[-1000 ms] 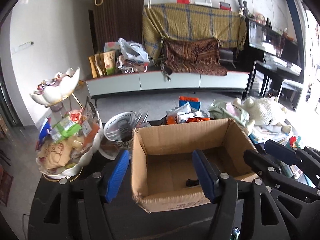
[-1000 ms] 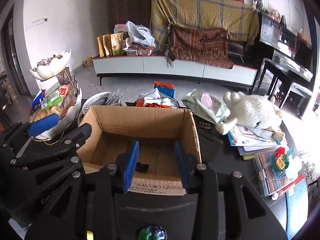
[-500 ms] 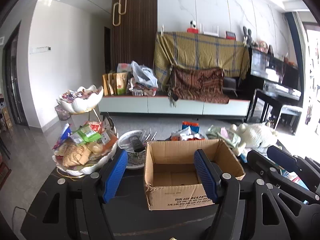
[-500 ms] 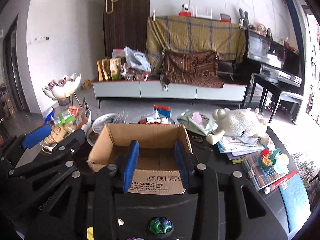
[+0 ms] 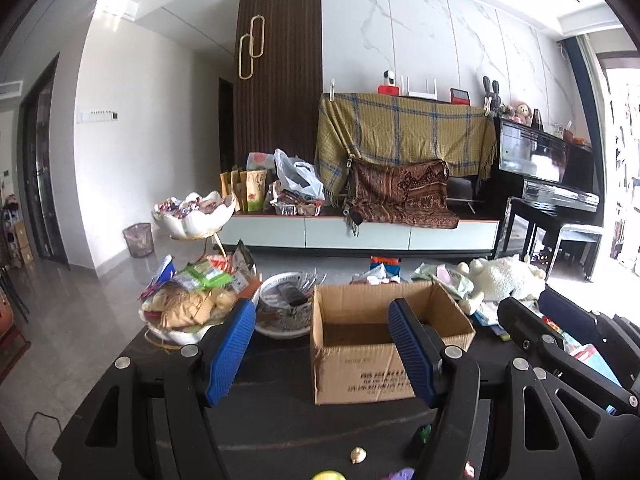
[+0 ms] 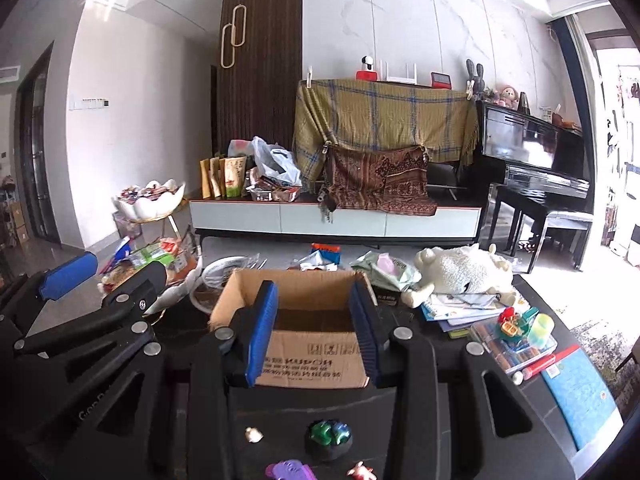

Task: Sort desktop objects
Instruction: 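Withdraw both open grippers from the box back over the table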

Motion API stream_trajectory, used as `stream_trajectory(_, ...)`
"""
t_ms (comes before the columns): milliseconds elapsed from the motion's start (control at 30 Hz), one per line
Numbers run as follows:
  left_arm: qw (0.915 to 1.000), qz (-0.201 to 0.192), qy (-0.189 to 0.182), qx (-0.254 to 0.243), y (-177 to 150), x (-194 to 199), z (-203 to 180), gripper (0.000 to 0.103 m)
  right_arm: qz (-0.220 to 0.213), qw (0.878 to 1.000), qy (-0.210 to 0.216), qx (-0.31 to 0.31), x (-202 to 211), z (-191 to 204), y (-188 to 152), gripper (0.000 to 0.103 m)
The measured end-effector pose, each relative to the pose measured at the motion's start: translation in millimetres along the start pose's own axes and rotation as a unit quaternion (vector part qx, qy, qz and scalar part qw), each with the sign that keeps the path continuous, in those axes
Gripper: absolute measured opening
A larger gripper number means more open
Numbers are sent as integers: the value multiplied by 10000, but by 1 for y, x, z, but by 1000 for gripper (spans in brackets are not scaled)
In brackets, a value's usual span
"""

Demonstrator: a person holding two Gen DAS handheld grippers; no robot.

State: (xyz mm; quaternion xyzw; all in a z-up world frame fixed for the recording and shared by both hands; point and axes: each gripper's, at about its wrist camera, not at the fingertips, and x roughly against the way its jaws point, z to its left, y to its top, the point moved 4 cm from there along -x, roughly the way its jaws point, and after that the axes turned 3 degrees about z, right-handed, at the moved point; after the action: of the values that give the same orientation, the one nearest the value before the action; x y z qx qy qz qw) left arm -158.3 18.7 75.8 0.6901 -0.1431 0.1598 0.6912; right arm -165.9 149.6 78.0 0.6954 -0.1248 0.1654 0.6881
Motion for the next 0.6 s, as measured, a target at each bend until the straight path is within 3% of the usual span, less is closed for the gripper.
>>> stream_trajectory(300, 9998, 216, 39, 21, -35, 27, 6, 71, 238, 9982, 346, -417, 26, 1, -34, 35)
stream_trajectory(600, 9994, 286, 18, 209, -61, 49, 10, 70, -188, 9997, -57, -155, 61, 10, -54, 38)
